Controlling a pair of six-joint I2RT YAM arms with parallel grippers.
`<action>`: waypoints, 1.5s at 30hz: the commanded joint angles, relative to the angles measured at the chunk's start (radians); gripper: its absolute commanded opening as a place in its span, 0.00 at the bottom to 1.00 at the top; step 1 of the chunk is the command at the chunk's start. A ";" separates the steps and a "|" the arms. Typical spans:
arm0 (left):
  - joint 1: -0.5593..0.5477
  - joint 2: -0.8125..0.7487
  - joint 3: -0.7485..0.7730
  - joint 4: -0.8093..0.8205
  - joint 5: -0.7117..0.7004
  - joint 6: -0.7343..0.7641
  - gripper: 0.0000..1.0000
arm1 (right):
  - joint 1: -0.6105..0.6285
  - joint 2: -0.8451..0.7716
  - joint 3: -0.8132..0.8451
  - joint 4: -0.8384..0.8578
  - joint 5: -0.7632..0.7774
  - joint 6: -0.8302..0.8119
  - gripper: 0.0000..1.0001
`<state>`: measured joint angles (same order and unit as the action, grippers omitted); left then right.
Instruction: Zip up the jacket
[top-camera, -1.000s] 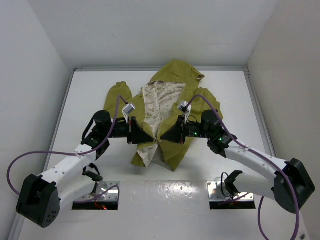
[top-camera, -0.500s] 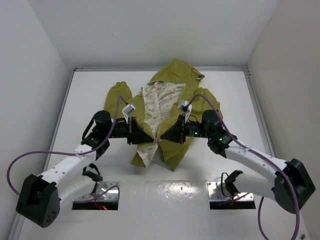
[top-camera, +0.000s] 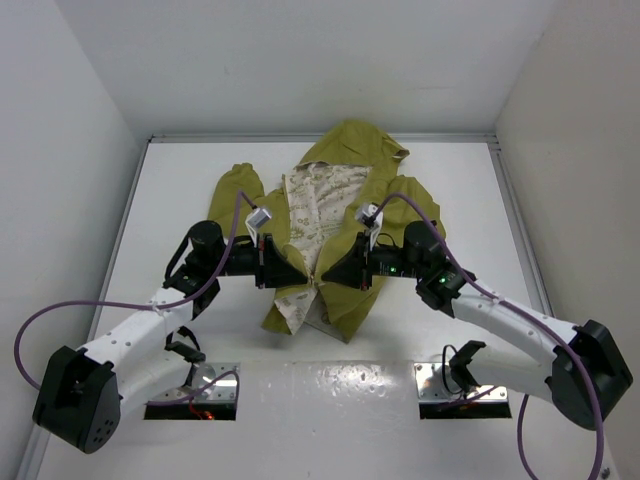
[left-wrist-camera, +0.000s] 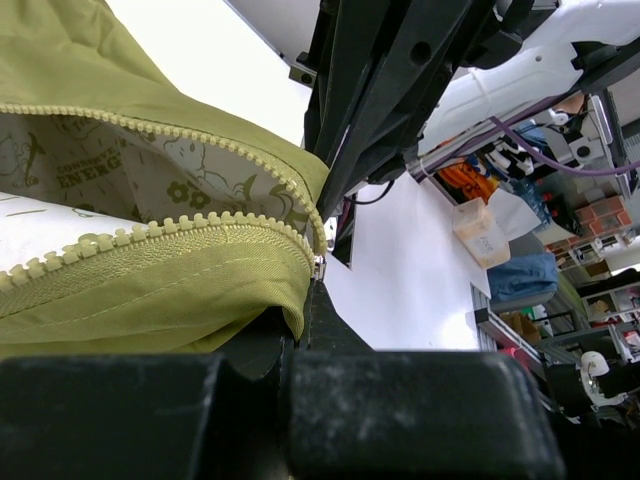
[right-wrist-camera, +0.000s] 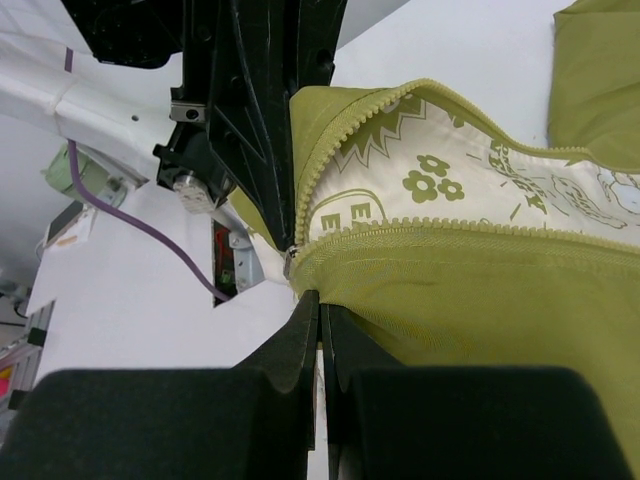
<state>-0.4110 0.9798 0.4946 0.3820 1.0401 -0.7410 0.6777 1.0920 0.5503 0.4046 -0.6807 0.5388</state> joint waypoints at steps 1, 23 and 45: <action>-0.009 -0.006 0.039 0.023 0.005 0.012 0.00 | 0.010 -0.023 0.003 0.027 -0.008 -0.046 0.00; -0.009 -0.006 0.039 0.023 0.005 0.022 0.00 | 0.003 -0.015 0.017 0.083 0.012 0.033 0.00; -0.009 -0.006 0.030 0.023 0.014 0.022 0.00 | -0.004 -0.007 0.007 0.051 0.053 0.033 0.00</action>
<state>-0.4114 0.9798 0.4946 0.3820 1.0397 -0.7364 0.6758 1.0912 0.5503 0.4160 -0.6315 0.5758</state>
